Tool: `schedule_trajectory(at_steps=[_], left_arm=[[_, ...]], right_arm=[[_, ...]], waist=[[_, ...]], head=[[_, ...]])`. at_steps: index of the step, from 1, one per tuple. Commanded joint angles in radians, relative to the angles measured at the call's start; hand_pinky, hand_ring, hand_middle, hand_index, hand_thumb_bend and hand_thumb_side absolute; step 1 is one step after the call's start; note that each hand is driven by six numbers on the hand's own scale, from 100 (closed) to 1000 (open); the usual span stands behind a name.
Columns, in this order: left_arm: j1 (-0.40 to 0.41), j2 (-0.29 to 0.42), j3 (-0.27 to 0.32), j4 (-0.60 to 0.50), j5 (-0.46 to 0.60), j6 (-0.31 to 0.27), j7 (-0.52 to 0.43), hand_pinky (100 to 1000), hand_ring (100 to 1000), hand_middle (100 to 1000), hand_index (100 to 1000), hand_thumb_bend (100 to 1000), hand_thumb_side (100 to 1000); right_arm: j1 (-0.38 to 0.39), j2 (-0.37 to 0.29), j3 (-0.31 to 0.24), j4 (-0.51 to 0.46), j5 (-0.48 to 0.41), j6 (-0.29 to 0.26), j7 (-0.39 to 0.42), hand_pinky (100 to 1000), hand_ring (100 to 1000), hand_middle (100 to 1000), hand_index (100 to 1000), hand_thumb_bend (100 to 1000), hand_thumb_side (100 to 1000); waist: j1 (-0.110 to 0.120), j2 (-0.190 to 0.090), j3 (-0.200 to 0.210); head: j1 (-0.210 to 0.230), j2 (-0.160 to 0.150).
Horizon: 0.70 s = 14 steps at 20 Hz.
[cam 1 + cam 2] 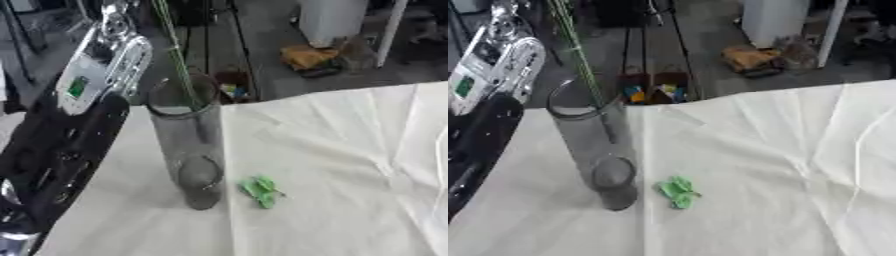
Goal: Arrange flowers into the vase.
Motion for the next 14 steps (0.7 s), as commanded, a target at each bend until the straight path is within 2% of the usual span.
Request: schedule_trajectory(at_steps=[1, 7, 14], left_arm=[[-0.012, 0.026, 0.003, -0.021, -0.031, -0.003, -0.017, 215, 424, 365, 180, 100, 903], [0.006, 0.036, -0.003, -0.033, -0.088, -0.001, -0.037, 218, 432, 376, 202, 100, 895], [0.025, 0.069, -0.026, -0.067, -0.189, -0.003, -0.078, 215, 438, 377, 205, 100, 778]], right_arm=[[-0.007, -0.012, -0.008, -0.016, -0.004, 0.0, -0.004, 823, 729, 471, 898, 100, 867], [-0.007, -0.012, -0.01, -0.016, -0.003, 0.002, -0.006, 823, 730, 471, 898, 100, 867], [-0.006, -0.012, -0.01, -0.016, -0.008, 0.013, -0.006, 827, 732, 470, 900, 100, 871]], waist=[[-0.006, -0.019, 0.001], [-0.006, -0.021, 0.004], [-0.006, -0.022, 0.007]], head=[[-0.003, -0.015], [-0.006, -0.012], [-0.01, -0.01]])
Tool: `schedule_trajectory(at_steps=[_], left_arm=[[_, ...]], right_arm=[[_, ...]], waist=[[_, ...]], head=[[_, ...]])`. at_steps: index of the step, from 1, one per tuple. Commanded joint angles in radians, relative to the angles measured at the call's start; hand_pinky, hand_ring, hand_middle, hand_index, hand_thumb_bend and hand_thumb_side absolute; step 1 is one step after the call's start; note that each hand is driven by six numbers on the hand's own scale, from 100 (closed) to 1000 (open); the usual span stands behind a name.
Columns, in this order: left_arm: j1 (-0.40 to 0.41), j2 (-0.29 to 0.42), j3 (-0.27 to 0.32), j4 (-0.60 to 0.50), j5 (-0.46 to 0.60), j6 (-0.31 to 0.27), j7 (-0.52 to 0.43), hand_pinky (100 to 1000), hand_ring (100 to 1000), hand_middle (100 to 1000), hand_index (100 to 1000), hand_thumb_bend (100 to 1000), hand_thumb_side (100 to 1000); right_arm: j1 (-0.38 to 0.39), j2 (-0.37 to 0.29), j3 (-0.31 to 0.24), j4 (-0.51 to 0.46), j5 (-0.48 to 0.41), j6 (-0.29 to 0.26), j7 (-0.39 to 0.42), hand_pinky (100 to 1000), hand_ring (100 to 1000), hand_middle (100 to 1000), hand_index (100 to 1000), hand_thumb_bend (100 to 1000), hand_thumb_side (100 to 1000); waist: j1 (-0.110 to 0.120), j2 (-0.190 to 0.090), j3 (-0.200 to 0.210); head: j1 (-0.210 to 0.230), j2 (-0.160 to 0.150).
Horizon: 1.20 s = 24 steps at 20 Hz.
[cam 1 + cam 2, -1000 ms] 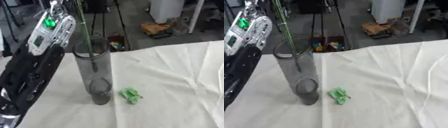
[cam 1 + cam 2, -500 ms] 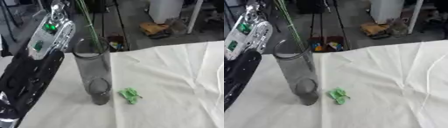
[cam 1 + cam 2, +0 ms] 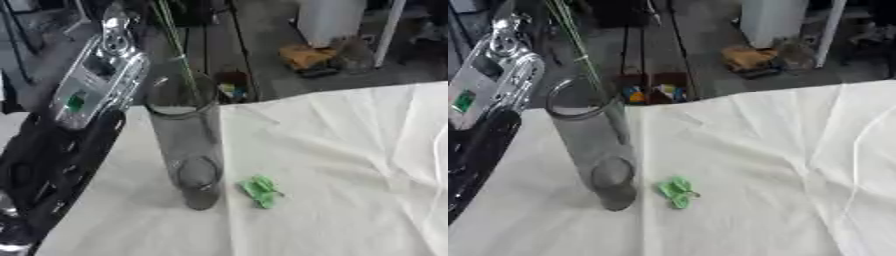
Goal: Arrange flowers into the vase.
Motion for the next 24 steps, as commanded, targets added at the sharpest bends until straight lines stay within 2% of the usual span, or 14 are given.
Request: schedule_trajectory(at_steps=[1, 8, 14, 17, 24], left_arm=[[-0.01, 0.047, -0.003, -0.035, -0.055, -0.002, -0.022, 215, 438, 377, 205, 100, 776], [0.004, 0.059, -0.015, -0.045, -0.159, 0.013, -0.113, 241, 467, 415, 337, 100, 782], [0.014, 0.059, -0.006, -0.043, -0.2, 0.02, -0.2, 281, 516, 483, 464, 100, 841], [0.021, 0.056, -0.003, -0.036, -0.21, 0.024, -0.226, 282, 523, 492, 480, 100, 861], [0.037, 0.066, -0.008, -0.039, -0.23, 0.027, -0.264, 311, 565, 532, 515, 100, 837]], right_arm=[[-0.006, -0.012, -0.01, -0.016, -0.008, 0.005, 0.0, 828, 732, 469, 900, 100, 871], [-0.006, -0.014, -0.011, -0.016, -0.009, 0.012, -0.001, 829, 733, 469, 901, 100, 873], [-0.007, -0.015, -0.012, -0.016, -0.011, 0.014, -0.007, 828, 733, 470, 901, 100, 875], [-0.008, -0.015, -0.011, -0.016, -0.012, 0.014, -0.008, 828, 733, 470, 901, 100, 875], [-0.008, -0.015, -0.011, -0.016, -0.012, 0.016, -0.01, 829, 734, 469, 901, 100, 876]], waist=[[-0.006, -0.022, 0.002], [-0.004, -0.025, 0.007], [-0.004, -0.027, 0.007], [-0.005, -0.027, 0.006], [-0.005, -0.028, 0.006]], head=[[-0.002, -0.01], [-0.005, -0.009], [-0.009, -0.013], [-0.011, -0.015], [-0.015, -0.018]])
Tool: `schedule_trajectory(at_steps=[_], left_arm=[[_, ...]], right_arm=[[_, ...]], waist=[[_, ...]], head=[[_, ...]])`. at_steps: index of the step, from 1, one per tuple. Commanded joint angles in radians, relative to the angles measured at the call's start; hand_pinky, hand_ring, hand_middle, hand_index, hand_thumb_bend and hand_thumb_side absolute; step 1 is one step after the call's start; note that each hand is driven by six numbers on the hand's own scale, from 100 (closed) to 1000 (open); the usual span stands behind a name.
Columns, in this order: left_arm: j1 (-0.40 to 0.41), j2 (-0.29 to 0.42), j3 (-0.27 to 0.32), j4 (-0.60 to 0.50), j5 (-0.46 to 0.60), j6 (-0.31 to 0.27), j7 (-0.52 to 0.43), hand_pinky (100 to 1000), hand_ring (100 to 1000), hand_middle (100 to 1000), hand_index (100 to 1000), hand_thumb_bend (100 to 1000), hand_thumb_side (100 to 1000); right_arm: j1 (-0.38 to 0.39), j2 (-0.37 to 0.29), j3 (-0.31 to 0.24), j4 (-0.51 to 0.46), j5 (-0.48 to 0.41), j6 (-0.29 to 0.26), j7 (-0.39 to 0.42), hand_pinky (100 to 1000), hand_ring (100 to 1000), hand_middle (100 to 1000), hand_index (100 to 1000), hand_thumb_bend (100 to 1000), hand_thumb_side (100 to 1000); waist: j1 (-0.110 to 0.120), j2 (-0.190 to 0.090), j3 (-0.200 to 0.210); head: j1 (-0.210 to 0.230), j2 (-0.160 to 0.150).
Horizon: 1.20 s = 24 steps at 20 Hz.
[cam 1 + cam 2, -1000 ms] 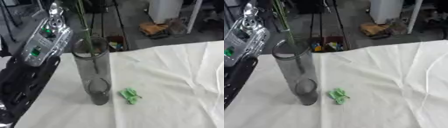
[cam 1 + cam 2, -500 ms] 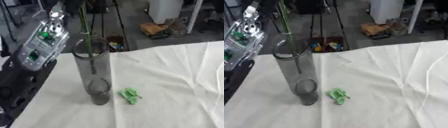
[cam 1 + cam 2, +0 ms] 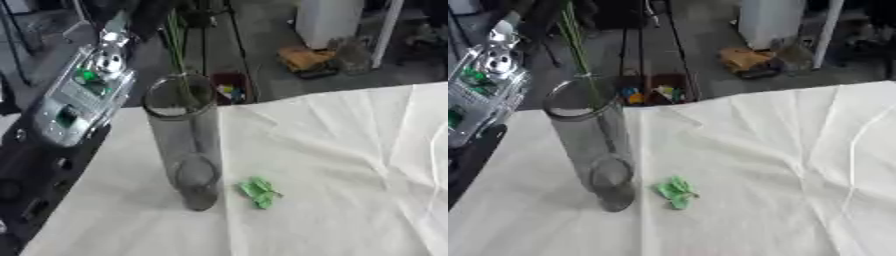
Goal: Arrange flowers into the vase.
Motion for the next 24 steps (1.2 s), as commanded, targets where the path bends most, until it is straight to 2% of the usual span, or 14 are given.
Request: schedule_trajectory(at_steps=[1, 5, 10, 20, 24], left_arm=[[-0.009, 0.043, 0.007, -0.016, -0.02, -0.003, -0.022, 318, 573, 541, 525, 100, 830], [0.004, 0.058, 0.003, -0.032, -0.049, -0.005, -0.056, 341, 597, 564, 543, 100, 804], [0.017, 0.07, 0.004, -0.043, -0.081, -0.004, -0.101, 365, 623, 590, 557, 100, 812], [0.047, 0.082, 0.0, -0.057, -0.114, -0.007, -0.155, 405, 694, 688, 718, 100, 862], [0.053, 0.09, -0.008, -0.063, -0.138, -0.019, -0.204, 466, 745, 744, 807, 100, 882]], right_arm=[[-0.007, -0.015, -0.005, -0.016, -0.007, 0.003, -0.002, 829, 734, 469, 901, 100, 876], [-0.005, -0.014, -0.005, -0.016, -0.006, 0.003, -0.002, 830, 735, 468, 901, 100, 875], [-0.005, -0.013, -0.004, -0.016, -0.004, 0.005, -0.001, 830, 735, 468, 901, 100, 877], [-0.003, -0.011, -0.005, -0.016, -0.006, 0.004, -0.002, 829, 735, 467, 901, 100, 878], [-0.003, -0.011, -0.005, -0.016, -0.007, 0.005, -0.002, 829, 735, 467, 901, 100, 878]], waist=[[-0.005, -0.024, 0.0], [-0.006, -0.024, 0.002], [-0.006, -0.024, 0.003], [-0.01, -0.025, 0.003], [-0.01, -0.026, 0.003]], head=[[-0.005, -0.012], [-0.006, -0.01], [-0.009, -0.009], [-0.013, -0.014], [-0.015, -0.016]])
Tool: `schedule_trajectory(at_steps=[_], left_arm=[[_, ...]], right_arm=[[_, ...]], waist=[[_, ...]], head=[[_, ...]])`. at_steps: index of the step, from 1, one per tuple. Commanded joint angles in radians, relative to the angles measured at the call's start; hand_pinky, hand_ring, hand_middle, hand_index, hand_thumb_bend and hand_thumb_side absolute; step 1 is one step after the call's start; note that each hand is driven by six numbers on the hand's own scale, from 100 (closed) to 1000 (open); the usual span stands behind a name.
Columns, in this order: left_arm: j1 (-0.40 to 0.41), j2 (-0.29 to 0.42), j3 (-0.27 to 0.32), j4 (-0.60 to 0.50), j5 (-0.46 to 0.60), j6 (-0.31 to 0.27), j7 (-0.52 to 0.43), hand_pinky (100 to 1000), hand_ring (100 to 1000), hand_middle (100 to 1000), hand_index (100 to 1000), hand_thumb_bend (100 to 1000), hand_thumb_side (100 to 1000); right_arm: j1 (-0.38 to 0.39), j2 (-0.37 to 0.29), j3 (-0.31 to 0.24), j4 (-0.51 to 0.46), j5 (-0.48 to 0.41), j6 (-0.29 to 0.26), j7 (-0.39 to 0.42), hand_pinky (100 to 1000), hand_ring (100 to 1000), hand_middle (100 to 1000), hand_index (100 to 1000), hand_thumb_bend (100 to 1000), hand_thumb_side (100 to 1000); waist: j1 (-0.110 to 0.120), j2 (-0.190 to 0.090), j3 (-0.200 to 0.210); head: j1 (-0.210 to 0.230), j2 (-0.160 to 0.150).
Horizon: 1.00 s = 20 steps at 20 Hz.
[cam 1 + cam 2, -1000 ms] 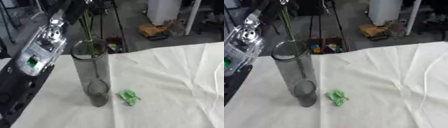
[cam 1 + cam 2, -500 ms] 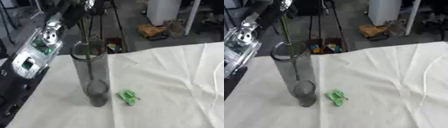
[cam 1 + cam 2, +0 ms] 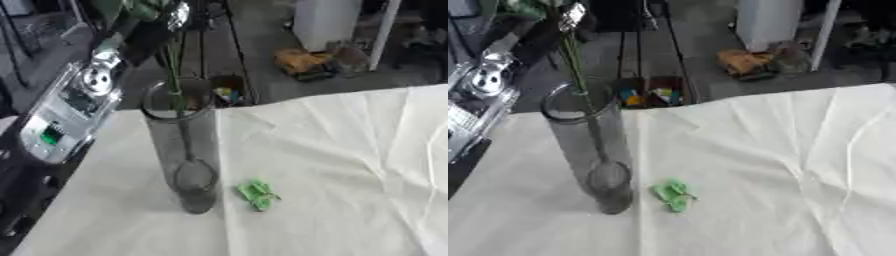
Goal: Arrange flowers into the vase.
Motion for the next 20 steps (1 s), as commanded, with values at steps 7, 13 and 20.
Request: schedule_trajectory(at_steps=[7, 13, 20], left_arm=[[-0.006, 0.051, 0.003, -0.02, -0.104, -0.028, -0.18, 532, 796, 797, 863, 100, 866], [-0.003, 0.06, 0.005, -0.017, -0.152, -0.041, -0.272, 572, 824, 826, 897, 100, 859], [-0.004, 0.073, 0.015, -0.006, -0.212, -0.061, -0.384, 616, 854, 858, 928, 100, 910]], right_arm=[[-0.004, -0.012, -0.004, -0.016, -0.007, 0.002, 0.001, 829, 736, 467, 902, 100, 880], [-0.004, -0.013, -0.004, -0.016, -0.005, 0.005, 0.002, 830, 736, 466, 903, 100, 882], [-0.004, -0.015, -0.004, -0.016, -0.005, 0.007, 0.001, 830, 737, 466, 903, 100, 883]], waist=[[-0.004, -0.025, 0.004], [-0.002, -0.025, 0.007], [0.0, -0.027, 0.008]], head=[[-0.007, -0.013], [-0.009, -0.011], [-0.011, -0.01]])
